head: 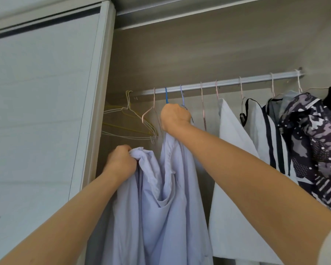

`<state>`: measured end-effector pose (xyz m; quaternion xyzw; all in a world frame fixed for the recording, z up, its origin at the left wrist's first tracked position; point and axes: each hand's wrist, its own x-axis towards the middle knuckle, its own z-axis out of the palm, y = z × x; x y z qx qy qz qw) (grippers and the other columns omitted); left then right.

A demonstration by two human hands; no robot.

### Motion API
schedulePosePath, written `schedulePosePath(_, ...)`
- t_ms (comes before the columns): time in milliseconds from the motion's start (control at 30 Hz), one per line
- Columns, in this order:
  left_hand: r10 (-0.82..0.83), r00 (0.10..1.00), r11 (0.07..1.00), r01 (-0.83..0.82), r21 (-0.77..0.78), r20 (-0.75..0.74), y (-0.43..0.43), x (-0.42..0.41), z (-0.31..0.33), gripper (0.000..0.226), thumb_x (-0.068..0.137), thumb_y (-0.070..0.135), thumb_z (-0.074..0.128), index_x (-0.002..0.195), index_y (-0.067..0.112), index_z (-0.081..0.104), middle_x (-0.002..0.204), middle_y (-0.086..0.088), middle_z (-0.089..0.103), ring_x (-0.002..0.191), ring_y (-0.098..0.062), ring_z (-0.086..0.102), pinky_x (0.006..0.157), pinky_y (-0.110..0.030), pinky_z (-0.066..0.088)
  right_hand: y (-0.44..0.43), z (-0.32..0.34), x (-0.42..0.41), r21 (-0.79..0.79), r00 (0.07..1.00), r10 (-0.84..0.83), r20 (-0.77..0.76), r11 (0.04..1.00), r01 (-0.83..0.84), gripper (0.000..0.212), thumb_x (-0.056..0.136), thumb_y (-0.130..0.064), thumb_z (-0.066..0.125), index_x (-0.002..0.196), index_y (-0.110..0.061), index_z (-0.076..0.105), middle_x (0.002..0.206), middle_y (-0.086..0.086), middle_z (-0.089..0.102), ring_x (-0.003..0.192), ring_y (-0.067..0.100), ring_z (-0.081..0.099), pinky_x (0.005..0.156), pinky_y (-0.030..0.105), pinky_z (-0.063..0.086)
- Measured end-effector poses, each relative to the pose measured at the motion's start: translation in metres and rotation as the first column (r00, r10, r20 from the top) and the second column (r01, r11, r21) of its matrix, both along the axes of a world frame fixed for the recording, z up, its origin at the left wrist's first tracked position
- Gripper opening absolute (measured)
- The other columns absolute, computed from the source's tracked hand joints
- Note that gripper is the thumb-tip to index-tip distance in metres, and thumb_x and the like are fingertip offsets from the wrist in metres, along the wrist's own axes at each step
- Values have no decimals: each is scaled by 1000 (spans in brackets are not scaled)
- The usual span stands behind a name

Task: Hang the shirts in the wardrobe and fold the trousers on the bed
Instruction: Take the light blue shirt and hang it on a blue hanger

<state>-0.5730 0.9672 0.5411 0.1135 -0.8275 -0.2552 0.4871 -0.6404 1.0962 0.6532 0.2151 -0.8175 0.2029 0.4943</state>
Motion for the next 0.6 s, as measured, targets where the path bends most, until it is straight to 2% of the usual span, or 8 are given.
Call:
schedulePosePath(133,-18,999,1000,18,-24,-26,2,1,-2,10,92,5,52,93,-1,60,83,-15,60,79,-29,55,63,-29,38,2,2,-3,-66,998,58,-14,996,-59,32,92,0,46,120,-3,60,122,14,62,111,31,60,77,33,46)
schedulePosePath(200,-51,998,998,50,-31,-34,4,1,-3,10,92,7,53,95,1,61,83,-11,60,77,-25,54,62,-28,37,2,3,-5,-101,997,75,-32,992,-78,32,93,1,44,122,-1,58,122,16,62,111,32,60,80,34,48)
schedulePosePath(300,-109,994,994,108,-35,-24,5,-1,-3,10,93,10,56,98,3,62,89,-12,63,78,-22,56,61,-26,41,4,3,-6,-126,993,93,-76,987,-102,31,94,0,41,121,1,55,120,16,63,109,32,60,73,32,43)
schedulePosePath(400,-150,989,988,150,-25,-10,5,-1,-6,11,95,12,57,101,5,62,93,-12,64,82,-21,59,67,-28,45,7,-2,-2,-96,989,59,-136,993,-72,29,95,-2,41,121,0,53,117,16,63,107,32,60,70,31,37)
schedulePosePath(600,-150,989,986,148,-79,-14,5,4,-11,16,95,14,57,99,0,64,92,-14,65,84,-25,61,72,-33,50,9,-19,8,-64,983,43,-179,996,-55,27,97,-6,42,120,-1,54,117,15,63,107,31,60,70,31,37)
